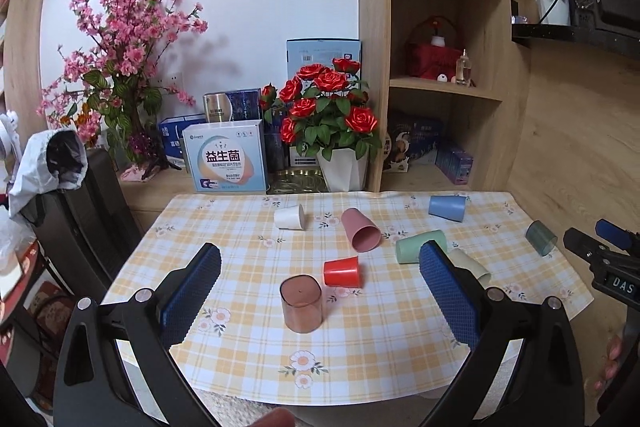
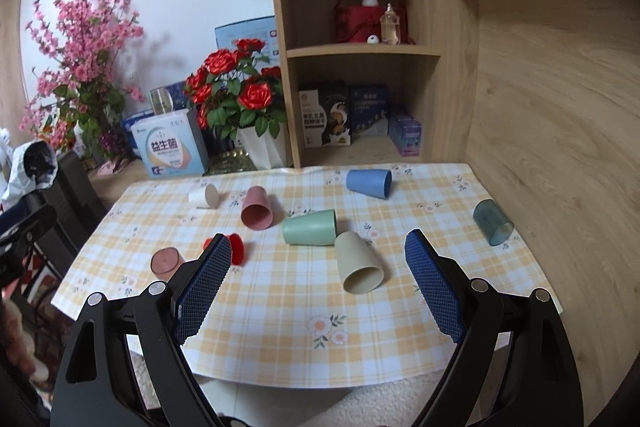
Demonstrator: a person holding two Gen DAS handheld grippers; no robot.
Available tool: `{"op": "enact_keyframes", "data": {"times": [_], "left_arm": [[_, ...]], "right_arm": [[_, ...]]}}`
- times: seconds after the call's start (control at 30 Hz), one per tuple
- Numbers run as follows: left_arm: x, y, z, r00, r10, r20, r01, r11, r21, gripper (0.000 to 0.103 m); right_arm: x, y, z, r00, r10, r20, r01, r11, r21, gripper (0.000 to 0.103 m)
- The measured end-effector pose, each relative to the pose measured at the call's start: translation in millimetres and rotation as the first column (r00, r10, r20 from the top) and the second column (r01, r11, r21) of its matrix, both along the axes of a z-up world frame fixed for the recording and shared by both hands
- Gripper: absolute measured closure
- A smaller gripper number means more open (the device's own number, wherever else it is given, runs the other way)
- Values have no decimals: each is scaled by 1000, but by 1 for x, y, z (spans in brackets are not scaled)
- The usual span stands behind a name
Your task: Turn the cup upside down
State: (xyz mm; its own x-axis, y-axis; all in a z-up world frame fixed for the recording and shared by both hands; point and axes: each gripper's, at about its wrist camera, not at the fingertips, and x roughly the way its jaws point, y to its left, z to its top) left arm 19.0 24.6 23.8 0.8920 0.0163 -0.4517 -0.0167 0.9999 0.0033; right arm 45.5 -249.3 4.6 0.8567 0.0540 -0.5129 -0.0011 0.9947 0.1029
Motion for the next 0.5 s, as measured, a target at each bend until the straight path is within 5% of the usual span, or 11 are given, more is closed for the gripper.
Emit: {"op": "enact_keyframes", "data": {"times": [0.5], "left_arm": [[-16, -7, 0, 999, 16, 40, -17, 999, 29, 6]], "right_arm": [[-15, 1, 1, 999, -27, 43, 27, 1000, -12, 17]]}}
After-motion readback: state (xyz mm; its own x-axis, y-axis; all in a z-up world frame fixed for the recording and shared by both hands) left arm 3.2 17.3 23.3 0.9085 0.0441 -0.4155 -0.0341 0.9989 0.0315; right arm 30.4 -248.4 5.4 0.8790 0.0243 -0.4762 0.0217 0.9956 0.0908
